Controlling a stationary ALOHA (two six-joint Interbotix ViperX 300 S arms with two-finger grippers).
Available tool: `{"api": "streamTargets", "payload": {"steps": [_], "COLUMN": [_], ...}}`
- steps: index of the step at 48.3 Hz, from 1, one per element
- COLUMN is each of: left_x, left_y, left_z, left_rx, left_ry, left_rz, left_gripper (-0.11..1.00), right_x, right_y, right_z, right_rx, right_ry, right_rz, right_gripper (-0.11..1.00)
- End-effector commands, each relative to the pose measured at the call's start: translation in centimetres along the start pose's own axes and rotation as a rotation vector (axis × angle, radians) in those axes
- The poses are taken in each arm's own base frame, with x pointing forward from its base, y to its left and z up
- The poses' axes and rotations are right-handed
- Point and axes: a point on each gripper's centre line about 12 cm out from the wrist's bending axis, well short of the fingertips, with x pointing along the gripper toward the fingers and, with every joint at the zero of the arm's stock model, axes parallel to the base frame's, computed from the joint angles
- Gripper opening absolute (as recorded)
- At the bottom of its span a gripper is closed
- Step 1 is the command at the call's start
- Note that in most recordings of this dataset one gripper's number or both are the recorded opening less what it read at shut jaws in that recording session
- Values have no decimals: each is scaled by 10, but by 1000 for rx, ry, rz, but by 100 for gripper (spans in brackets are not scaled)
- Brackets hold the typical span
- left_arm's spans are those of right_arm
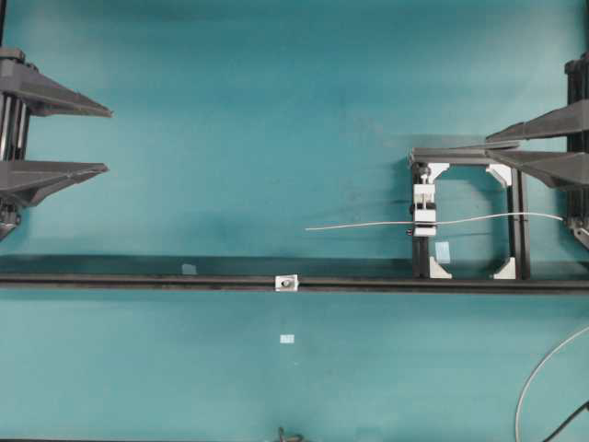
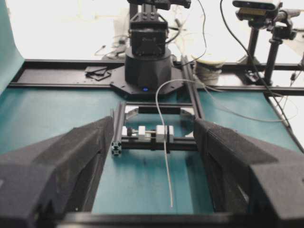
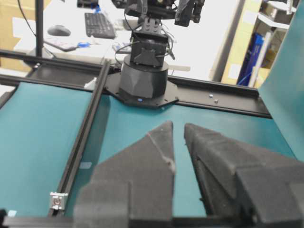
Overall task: Insert the wire through the hole in the metal fitting marked with a red label.
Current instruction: 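Move both open grippers inward from the rest pose toward the workspace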
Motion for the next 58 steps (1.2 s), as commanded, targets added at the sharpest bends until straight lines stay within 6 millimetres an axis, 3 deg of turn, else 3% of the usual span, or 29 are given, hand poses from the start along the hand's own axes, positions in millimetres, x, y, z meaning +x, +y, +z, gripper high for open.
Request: {"api": "streamTargets", "payload": {"steps": [1,3,8,10,15,18,23,35,58], "left_x": [3,3,4,4,6,7,10,16,37], "left_y": [1,1,2,3,5,6,6,7,10], "left_z": [6,5,0,-3,-8,-10,-13,-25,-58], "left_rx": [-22,-20,-15,-14,-14,-12,-12,-9,60], "left_ry": [-12,-9,5,12,24,29,37,89,196], "left_rz": [10,10,15,21,30,32,33,36,43], "left_gripper": [24,22,3,1,18,34,65,66,81], "right_x": [1,2,3,4,6,7,9,11,30], "right_y": [-2,-2,-2,-2,-3,-2,-2,-3,-3], "right_z": [0,-1,-4,-5,-7,-10,-13,-13,-32], "right_rx": [5,8,33,55,103,114,114,129,300], "right_ry": [2,6,23,27,39,51,74,93,202], "right_rz": [-8,-8,-11,-14,-16,-17,-18,-21,-46], "right_gripper": [24,21,2,-1,-2,-1,15,84,85]}}
